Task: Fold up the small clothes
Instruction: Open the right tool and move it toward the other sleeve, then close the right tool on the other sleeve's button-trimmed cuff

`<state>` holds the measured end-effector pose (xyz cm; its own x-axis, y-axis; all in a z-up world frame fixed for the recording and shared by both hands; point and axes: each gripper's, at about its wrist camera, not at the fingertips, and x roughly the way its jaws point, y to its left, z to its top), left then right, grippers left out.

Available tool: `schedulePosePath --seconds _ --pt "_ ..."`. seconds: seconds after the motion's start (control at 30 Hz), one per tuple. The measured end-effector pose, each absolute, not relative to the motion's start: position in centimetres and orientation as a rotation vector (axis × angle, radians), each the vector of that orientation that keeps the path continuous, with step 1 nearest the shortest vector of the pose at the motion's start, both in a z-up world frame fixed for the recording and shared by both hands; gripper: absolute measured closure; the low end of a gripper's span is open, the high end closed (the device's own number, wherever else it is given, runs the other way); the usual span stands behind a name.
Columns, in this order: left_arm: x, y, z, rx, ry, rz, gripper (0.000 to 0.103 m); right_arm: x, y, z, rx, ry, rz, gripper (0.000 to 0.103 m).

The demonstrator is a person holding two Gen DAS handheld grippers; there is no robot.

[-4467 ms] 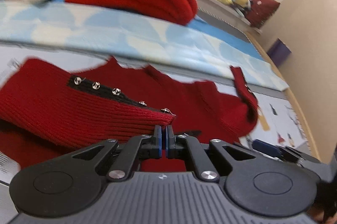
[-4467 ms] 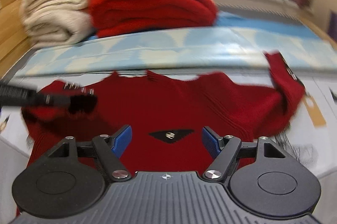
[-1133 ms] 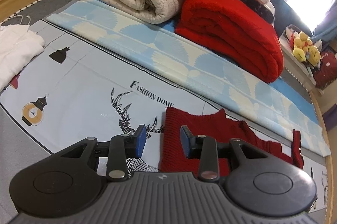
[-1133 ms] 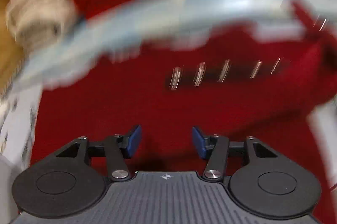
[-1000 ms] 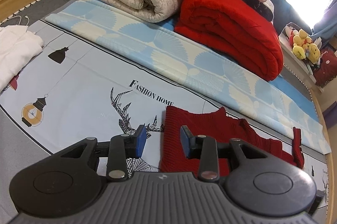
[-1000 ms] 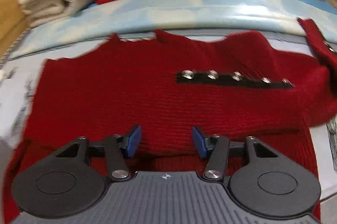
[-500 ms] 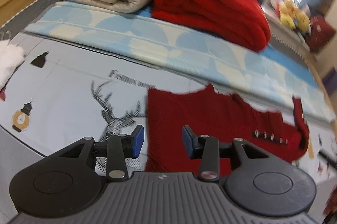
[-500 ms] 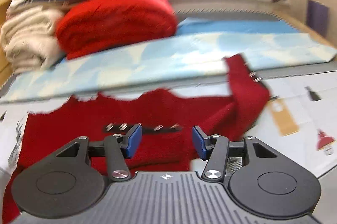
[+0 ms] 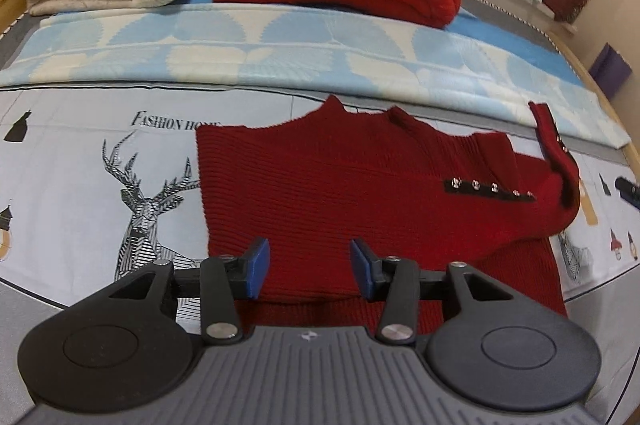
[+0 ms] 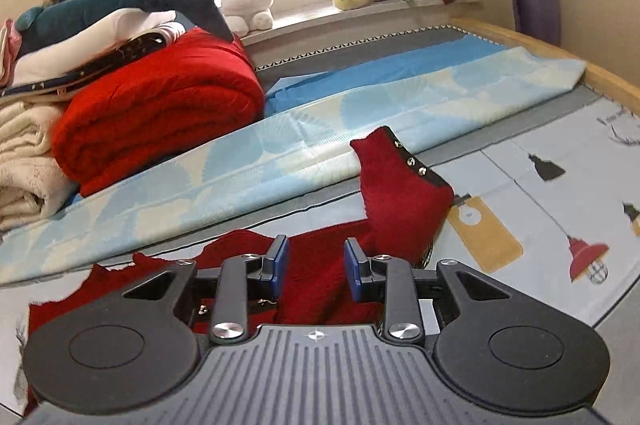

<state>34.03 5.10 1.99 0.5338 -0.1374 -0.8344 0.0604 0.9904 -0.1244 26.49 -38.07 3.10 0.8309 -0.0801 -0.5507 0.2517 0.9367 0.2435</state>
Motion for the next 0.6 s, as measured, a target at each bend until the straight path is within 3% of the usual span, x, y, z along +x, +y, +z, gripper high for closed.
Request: schedulePosePath --seconds 0.6 --pt "34.99 4.51 1.64 -0.095 1.01 -0.106 0.053 27.32 -38.67 2.45 0.26 0.561 -0.202 0.078"
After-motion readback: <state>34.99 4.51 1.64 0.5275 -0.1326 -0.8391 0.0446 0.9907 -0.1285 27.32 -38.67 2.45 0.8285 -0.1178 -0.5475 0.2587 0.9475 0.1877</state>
